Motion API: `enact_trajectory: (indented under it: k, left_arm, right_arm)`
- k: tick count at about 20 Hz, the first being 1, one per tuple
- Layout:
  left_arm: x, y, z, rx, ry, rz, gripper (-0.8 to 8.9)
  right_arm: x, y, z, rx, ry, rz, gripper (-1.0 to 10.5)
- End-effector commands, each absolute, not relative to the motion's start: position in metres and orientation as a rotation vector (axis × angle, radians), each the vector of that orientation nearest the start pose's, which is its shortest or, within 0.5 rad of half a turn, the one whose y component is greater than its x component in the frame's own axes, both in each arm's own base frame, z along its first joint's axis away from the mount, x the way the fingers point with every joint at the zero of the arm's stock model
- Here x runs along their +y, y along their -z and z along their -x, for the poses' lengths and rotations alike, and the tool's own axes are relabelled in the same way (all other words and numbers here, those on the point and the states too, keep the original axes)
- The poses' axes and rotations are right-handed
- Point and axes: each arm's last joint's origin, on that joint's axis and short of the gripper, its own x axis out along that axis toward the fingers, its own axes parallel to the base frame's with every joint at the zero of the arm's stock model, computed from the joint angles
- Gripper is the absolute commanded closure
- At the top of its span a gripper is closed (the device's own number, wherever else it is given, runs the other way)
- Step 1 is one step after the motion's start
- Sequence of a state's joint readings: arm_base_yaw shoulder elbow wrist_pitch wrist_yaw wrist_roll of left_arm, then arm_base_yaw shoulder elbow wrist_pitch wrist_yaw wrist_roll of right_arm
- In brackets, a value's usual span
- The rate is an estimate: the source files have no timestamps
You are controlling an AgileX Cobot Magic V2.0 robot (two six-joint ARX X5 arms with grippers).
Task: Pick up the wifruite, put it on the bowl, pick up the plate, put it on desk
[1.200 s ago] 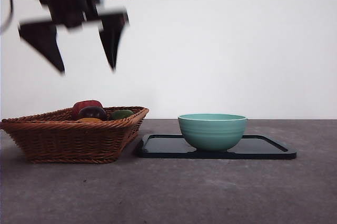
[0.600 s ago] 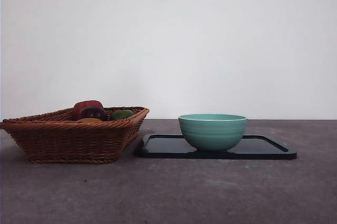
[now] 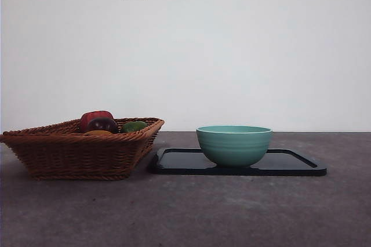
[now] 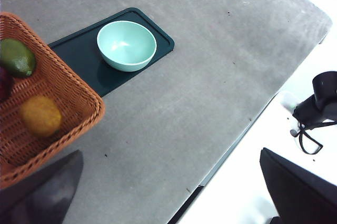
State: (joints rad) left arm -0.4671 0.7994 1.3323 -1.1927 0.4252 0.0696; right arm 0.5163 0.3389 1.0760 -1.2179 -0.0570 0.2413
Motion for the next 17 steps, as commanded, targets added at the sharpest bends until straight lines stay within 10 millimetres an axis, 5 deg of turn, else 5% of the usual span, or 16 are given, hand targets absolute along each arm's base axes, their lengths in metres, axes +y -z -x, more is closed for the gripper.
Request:
enact_trajectory:
  k: [1, 9, 17]
  left_arm:
    - [-0.049, -0.402, -0.069, 0.615, 0.901, -0.093, 2.16]
    - [-0.041, -0.397, -0.053, 0.513, 0.905, -0.092, 2.15]
    - [-0.037, -0.398, -0.045, 0.483, 0.906, -0.092, 2.15]
  right_arm:
    - [0.0, -0.359, 0.004, 0.524, -0.509, -0.137, 3.9]
    - [0.009, -0.357, -0.011, 0.638, -0.514, -0.116, 3.9]
    - [0.074, -0.343, -0.122, 0.991, -0.478, -0.052, 3.9]
